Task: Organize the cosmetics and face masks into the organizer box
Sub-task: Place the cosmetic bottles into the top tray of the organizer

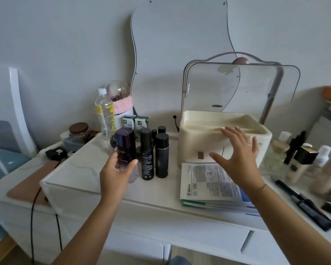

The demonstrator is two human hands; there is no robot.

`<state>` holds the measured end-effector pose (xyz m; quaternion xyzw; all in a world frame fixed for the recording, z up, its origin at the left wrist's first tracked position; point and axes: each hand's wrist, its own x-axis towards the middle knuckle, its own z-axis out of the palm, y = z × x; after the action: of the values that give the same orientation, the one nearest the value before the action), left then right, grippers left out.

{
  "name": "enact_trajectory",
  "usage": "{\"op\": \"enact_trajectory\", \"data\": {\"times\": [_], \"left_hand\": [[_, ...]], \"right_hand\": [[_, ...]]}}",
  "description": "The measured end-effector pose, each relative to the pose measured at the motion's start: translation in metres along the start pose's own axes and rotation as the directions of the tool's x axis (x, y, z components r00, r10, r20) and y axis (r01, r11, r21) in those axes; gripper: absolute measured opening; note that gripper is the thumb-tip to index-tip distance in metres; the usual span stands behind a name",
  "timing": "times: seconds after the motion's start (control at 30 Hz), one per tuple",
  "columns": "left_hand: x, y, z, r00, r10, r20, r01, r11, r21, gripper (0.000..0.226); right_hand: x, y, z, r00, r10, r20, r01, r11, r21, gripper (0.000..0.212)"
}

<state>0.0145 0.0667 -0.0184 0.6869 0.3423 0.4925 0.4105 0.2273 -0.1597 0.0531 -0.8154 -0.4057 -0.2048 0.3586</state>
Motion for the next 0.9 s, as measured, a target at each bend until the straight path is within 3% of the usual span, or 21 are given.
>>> {"op": "enact_trajectory", "data": {"times": [0.3, 0.4, 0.47, 0.53, 0.6, 0.7, 0.83, 0.9], "left_hand": [[-0.014, 0.026, -0.03, 0.996, 0.086, 0.012, -0.082, 0.977, -0.198, 0.035], [-0.018, 0.065, -0.035, 0.982, 0.18, 0.055, -0.151, 0.926, -0.347, 0.042], [-0.02, 0.098, -0.028, 0.956, 0.247, 0.158, -0.164, 0.897, -0.41, 0.044], [-0.02, 0.128, -0.008, 0.916, 0.27, 0.298, -0.117, 0.888, -0.445, 0.039], [-0.019, 0.154, 0.019, 0.865, 0.263, 0.427, -0.041, 0.886, -0.463, 0.037], [-0.013, 0.179, 0.057, 0.811, 0.237, 0.535, 0.014, 0.906, -0.423, 0.043], [-0.004, 0.196, 0.099, 0.816, 0.232, 0.529, -0.014, 0.924, -0.382, 0.036], [-0.004, 0.195, 0.114, 0.83, 0.277, 0.484, -0.111, 0.932, -0.344, 0.032]], "right_hand": [[-0.003, -0.013, -0.001, 1.0, 0.023, 0.01, -0.023, 1.0, 0.014, 0.067], [0.0, -0.036, -0.018, 0.999, -0.04, 0.031, 0.032, 0.972, 0.234, 0.068], [0.004, -0.055, -0.03, 0.979, -0.123, 0.165, 0.04, 0.9, 0.435, 0.072], [0.01, -0.069, -0.037, 0.912, -0.254, 0.321, 0.016, 0.806, 0.592, 0.071], [0.018, -0.072, -0.039, 0.859, -0.335, 0.386, -0.026, 0.726, 0.687, 0.063], [0.036, -0.06, -0.047, 0.888, -0.279, 0.365, -0.108, 0.645, 0.756, 0.056], [0.063, -0.033, -0.059, 0.911, -0.248, 0.331, -0.108, 0.63, 0.769, 0.043], [0.071, -0.024, -0.06, 0.925, -0.232, 0.301, -0.083, 0.651, 0.755, 0.039]]}}
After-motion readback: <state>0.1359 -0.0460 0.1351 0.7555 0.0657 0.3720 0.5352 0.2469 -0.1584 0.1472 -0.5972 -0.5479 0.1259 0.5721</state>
